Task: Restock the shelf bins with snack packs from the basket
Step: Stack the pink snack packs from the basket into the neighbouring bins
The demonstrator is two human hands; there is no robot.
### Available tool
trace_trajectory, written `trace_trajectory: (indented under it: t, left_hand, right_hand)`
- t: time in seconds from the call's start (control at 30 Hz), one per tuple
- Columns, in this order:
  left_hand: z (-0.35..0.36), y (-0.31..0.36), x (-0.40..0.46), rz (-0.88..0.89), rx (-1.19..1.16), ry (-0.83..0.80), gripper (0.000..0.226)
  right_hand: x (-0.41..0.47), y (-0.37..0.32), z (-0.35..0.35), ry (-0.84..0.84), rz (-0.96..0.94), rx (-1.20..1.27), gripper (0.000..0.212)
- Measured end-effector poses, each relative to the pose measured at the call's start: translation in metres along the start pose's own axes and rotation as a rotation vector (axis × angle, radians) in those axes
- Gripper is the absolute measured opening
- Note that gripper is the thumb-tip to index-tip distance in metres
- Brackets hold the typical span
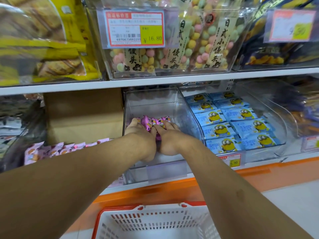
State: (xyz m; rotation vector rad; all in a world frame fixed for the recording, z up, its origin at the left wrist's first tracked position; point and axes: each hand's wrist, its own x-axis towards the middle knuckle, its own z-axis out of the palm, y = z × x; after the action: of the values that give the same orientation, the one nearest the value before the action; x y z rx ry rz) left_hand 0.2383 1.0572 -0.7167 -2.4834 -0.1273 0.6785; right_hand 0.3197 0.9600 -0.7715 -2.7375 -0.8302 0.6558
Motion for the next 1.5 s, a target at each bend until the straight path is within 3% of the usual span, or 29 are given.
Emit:
trace_trajectory:
  t: [0.17,0.27,0.37,0.63,0.7,0.77,0.8,0.9,1.03,1.2,1.33,1.5]
  left_hand:
    - [0.001,-0.002,-0.004,0.01,0.038,-0.006,0.104]
    - [-0.001,-0.002,-0.005,0.034,0.057,-0.02,0.097]
    - [-0.001,0.0,-0.004,0.034,0.036,-0.015,0.085]
    - [-0.004,-0.002,-0.008,-0.015,0.004,-0.024,0.089]
    - [-0.011,-0.003,-0.013,0.002,0.001,-0.025,0.084]
    - [-0.019,-0.005,-0.019,0.041,-0.005,-0.03,0.076]
    - [-0.023,-0.007,-0.022,0.057,-0.012,-0.037,0.071]
    - [-0.024,-0.015,-0.027,0.062,-0.03,-0.031,0.053]
    - [-0.01,-0.036,-0.029,0.074,-0.065,0.185,0.037]
    - [0.033,-0.056,-0.047,0.022,-0.193,0.533,0.064]
    - [0.052,-0.057,-0.053,-0.036,-0.431,0.589,0.075]
    - [0.06,-0.052,-0.051,-0.031,-0.578,0.659,0.071]
  right_hand:
    - [-0.001,0.004,-0.003,0.009,-0.103,0.066,0.089]
    - [-0.003,0.005,-0.004,0.012,-0.139,0.059,0.084]
    - [0.001,0.003,0.001,0.016,-0.175,-0.008,0.085]
    - [0.015,0.004,0.005,0.056,-0.212,0.044,0.097]
    - [0.015,0.005,0.005,0.051,-0.239,0.072,0.076]
    - [0.009,0.005,0.001,0.043,-0.238,0.09,0.036]
    - [0.008,0.005,0.001,0.055,-0.251,0.096,0.03]
    - [0.0,0.0,0.001,0.09,-0.308,0.111,0.043]
    - [0.006,-0.005,0.007,0.139,-0.261,0.192,0.03]
    - [0.007,-0.01,0.008,0.232,-0.253,0.226,0.018]
    - [0.009,-0.014,0.011,0.319,-0.229,0.257,0.023]
    - [0.011,-0.016,0.008,0.289,-0.206,0.537,0.025]
